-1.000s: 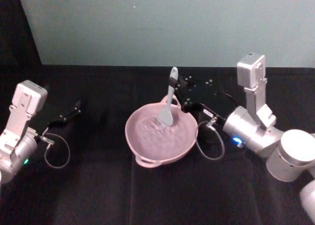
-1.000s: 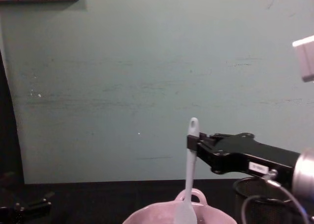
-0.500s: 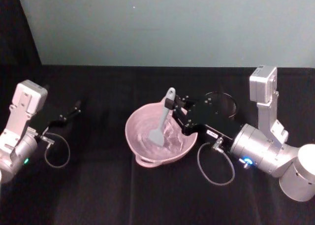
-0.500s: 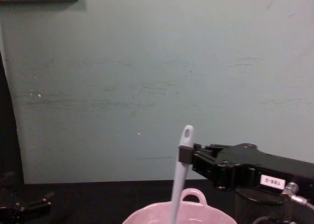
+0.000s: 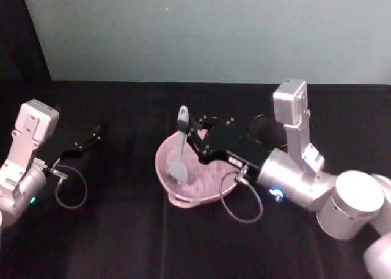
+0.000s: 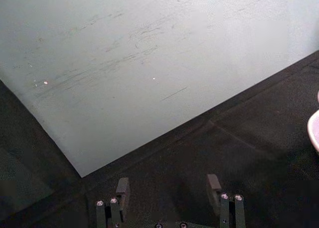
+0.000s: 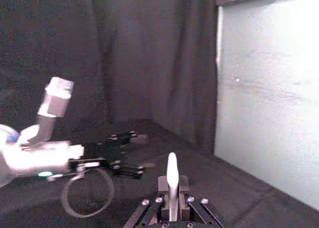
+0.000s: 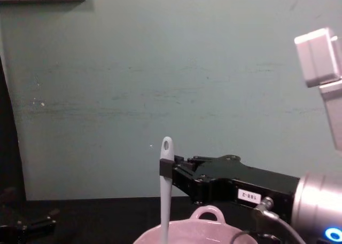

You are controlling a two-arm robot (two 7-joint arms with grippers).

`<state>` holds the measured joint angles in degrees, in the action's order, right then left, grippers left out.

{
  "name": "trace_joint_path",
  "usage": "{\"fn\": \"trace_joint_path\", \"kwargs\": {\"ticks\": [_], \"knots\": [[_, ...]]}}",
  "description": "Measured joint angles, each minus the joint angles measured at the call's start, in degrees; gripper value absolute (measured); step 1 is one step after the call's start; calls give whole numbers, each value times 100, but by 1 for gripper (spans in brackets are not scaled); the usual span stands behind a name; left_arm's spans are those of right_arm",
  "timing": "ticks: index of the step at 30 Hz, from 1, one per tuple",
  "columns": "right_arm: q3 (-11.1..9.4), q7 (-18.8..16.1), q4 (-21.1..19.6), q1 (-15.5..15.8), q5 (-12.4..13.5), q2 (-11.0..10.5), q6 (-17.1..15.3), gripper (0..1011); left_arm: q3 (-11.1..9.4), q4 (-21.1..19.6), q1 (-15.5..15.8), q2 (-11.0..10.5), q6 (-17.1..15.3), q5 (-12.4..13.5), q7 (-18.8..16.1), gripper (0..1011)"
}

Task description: Use the one hand to pick up the spoon and stir the clear water in the bowl.

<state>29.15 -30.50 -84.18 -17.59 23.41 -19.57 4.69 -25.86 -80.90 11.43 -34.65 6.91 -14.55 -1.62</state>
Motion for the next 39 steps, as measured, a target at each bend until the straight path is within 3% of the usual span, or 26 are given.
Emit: {"fn": "trace_joint_path", "kwargs": {"ticks": [4,9,14,18,22,28,34,39], "knots": [[-34,170,450,-265,-169,193,163,114,0,0,0,0,0,0,0,1011],[-140,304,702,-413,-315,267,243,114,0,0,0,0,0,0,0,1011],[-266,390,624,-391,-430,175,213,114,0,0,0,0,0,0,0,1011],[-385,386,338,-254,-436,1,77,114,0,0,0,0,0,0,0,1011],[-509,285,-205,42,-298,-294,-198,114,0,0,0,0,0,0,0,1011],[-558,101,-749,404,58,-550,-552,114,0,0,0,0,0,0,0,1011],[-409,29,-892,485,270,-543,-709,114,0,0,0,0,0,1,0,1011],[-225,35,-723,338,334,-330,-631,114,0,0,0,0,0,0,0,1011]]}}
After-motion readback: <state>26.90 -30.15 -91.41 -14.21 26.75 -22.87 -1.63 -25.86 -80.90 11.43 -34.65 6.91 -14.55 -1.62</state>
